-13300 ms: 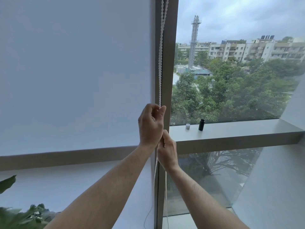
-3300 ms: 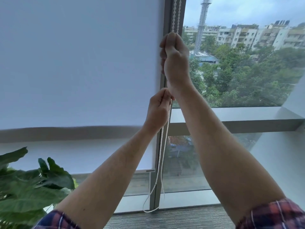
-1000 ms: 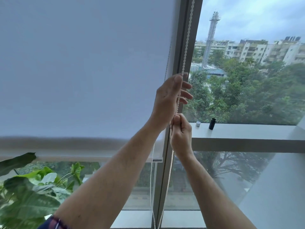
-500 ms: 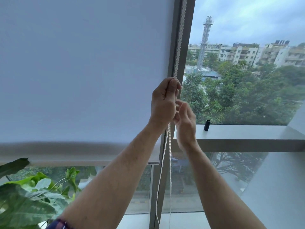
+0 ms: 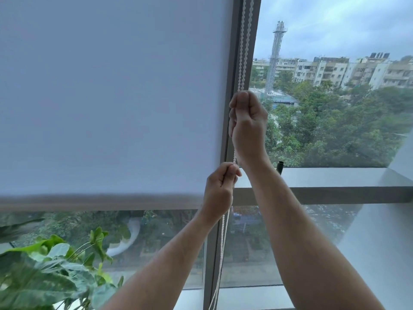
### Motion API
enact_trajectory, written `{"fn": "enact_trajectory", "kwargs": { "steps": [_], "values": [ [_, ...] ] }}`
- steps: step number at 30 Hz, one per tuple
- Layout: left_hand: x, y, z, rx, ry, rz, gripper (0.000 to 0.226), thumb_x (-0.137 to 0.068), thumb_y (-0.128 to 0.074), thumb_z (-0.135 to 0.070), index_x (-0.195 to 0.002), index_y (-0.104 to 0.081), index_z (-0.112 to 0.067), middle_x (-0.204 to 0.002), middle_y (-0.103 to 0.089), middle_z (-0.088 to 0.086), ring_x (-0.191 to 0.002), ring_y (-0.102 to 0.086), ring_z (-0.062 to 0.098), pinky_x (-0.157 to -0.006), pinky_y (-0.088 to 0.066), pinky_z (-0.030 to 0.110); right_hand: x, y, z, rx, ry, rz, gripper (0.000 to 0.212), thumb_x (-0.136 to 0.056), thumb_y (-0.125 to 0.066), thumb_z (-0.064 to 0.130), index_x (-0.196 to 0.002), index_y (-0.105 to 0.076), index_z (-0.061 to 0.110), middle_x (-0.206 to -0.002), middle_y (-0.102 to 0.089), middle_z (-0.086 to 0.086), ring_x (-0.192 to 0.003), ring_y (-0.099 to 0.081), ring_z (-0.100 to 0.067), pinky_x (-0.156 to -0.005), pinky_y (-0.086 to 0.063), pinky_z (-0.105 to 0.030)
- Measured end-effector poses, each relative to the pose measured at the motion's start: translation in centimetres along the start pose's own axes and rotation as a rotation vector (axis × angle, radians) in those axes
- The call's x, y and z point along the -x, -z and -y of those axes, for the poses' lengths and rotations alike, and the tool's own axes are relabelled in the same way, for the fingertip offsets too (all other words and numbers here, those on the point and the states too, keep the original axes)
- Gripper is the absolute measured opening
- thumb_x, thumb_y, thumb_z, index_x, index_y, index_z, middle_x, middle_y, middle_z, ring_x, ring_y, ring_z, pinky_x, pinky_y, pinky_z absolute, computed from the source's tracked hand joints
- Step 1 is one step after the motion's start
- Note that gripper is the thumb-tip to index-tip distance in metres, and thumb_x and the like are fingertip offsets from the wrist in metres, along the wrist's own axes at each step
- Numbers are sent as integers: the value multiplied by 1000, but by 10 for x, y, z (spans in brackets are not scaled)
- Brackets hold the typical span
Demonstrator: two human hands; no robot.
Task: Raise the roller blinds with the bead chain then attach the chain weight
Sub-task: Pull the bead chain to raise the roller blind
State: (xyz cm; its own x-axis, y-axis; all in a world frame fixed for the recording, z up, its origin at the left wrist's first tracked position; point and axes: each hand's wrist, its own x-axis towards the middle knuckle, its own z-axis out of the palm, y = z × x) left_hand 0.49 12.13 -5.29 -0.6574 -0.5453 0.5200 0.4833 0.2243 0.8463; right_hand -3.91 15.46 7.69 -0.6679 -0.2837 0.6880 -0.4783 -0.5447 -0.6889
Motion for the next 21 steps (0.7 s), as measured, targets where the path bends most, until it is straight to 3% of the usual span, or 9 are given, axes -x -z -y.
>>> {"fn": "enact_trajectory", "kwargs": {
  "steps": [2, 4, 8, 11, 13, 16, 18, 21],
  "values": [
    [-2, 2, -1, 0, -6, 57, 32, -99, -47, -25, -71, -61, -31, -53, -40, -8, -49, -32, 9, -47, -28, 22, 1, 3, 0, 12, 39, 4, 34, -105, -41, 17, -72, -49, 21, -58, -36, 6, -50, -29, -10, -44, -21, -28],
    [-8, 6, -4, 6, -30, 105, 33, -98, -48, -29, -71, -66, -33, -57, -49, -3, -53, -42, 14, -51, -34, 24, 0, 7, 1, 18, 69, -12, 34, -104, -42, 18, -72, -49, 23, -58, -38, 7, -51, -31, -12, -46, -23, -30],
    [-38, 10, -34, 77, -57, 20, 34, -99, -41, -29, -88, -72, -26, -78, -70, -5, -73, -61, 16, -69, -46, 33, 4, 15, -9, 106, 97, -41, 32, -103, -42, 19, -72, -49, 22, -61, -43, 6, -55, -38, -13, -50, -32, -33],
    [-65, 7, -75, 131, -148, 0, 36, -101, -37, -33, -95, -69, -19, -85, -72, -1, -80, -67, 14, -72, -52, 28, 23, 20, -34, 142, 57, 4, 29, -102, -44, 17, -75, -55, 16, -67, -54, 0, -61, -48, -21, -56, -44, -46],
    [-81, 2, -101, 107, -219, 52, 35, -103, -37, -30, -99, -68, -13, -87, -71, 4, -81, -68, 17, -71, -54, 26, 42, 23, -50, 165, 17, 10, 32, -102, -44, 19, -72, -53, 26, -64, -51, 9, -58, -42, -13, -52, -36, -40],
    [-93, -9, -123, 81, -246, 107, 31, -107, -37, -20, -107, -62, -1, -78, -63, 9, -64, -62, 18, -55, -49, 28, 66, 28, -68, 165, -77, 27, 36, -103, -43, 25, -68, -49, 32, -61, -44, 13, -57, -35, -8, -55, -28, -32],
    [-94, -16, -123, 118, -210, 96, 28, -107, -39, -16, -99, -62, -2, -59, -49, 2, -45, -44, 12, -43, -35, 24, 74, 33, -74, 155, -117, 35, 35, -103, -43, 25, -69, -50, 30, -61, -43, 14, -57, -35, -10, -54, -28, -31],
    [-88, -18, -115, 197, -203, 44, 31, -107, -39, -11, -85, -60, -5, -50, -35, -10, -41, -26, 5, -40, -24, 19, 73, 41, -74, 149, -142, 77, 35, -103, -43, 25, -69, -52, 26, -57, -41, 10, -52, -33, -12, -49, -28, -26]
  ]
}}
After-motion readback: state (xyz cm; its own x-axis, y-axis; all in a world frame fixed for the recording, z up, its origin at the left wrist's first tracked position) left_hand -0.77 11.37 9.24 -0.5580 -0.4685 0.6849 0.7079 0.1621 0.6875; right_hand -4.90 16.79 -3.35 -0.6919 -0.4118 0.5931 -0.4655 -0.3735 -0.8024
